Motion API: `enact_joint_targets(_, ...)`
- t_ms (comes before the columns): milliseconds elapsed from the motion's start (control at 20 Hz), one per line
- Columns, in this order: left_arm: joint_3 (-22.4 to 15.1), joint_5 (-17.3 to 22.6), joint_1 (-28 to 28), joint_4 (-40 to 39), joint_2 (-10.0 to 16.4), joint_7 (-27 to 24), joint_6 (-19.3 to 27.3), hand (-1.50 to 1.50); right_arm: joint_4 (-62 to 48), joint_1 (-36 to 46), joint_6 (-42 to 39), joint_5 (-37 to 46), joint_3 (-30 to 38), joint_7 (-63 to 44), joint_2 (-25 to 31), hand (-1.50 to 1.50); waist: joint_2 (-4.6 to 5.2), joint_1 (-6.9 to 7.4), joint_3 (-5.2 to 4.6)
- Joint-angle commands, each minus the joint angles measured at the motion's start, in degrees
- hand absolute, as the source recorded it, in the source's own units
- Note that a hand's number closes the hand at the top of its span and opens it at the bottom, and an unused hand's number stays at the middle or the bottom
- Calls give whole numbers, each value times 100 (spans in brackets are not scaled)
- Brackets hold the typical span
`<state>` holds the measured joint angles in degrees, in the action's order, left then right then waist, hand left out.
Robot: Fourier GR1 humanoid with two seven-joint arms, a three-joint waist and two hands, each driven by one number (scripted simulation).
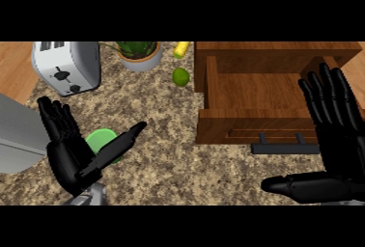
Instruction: Pick up the cup, place it into the drawer and close the drawer
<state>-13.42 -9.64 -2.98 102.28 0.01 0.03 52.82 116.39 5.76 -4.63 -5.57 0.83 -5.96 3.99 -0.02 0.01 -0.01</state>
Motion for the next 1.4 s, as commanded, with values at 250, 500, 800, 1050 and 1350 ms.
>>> enact_joint_targets(250, -94, 518, 668, -72, -1, -643, 273, -150, 71, 245, -45, -226, 232, -300, 134, -150, -2, 8, 1)
enact_joint_targets(500, 567, 1863, 773, -1174, -1, -2191, -269, -150, 125, 335, 126, -18, 39, -475, 30, -150, 3, 5, -5)
enact_joint_targets(800, 499, 2190, 867, -1339, -1, -2438, -410, -150, -50, 191, -219, -351, 285, -301, 196, -150, -1, 5, 0)
enact_joint_targets(1050, 429, 2737, 1427, -1594, -1, -3241, -740, -150, 453, 203, 95, -143, 51, -629, 29, -150, -4, 12, -1)
enact_joint_targets(1350, 1065, 3598, 743, -3097, 0, -4273, -1253, -150, 79, 45, -140, -224, 128, -155, 23, -150, 2, 1, -1)
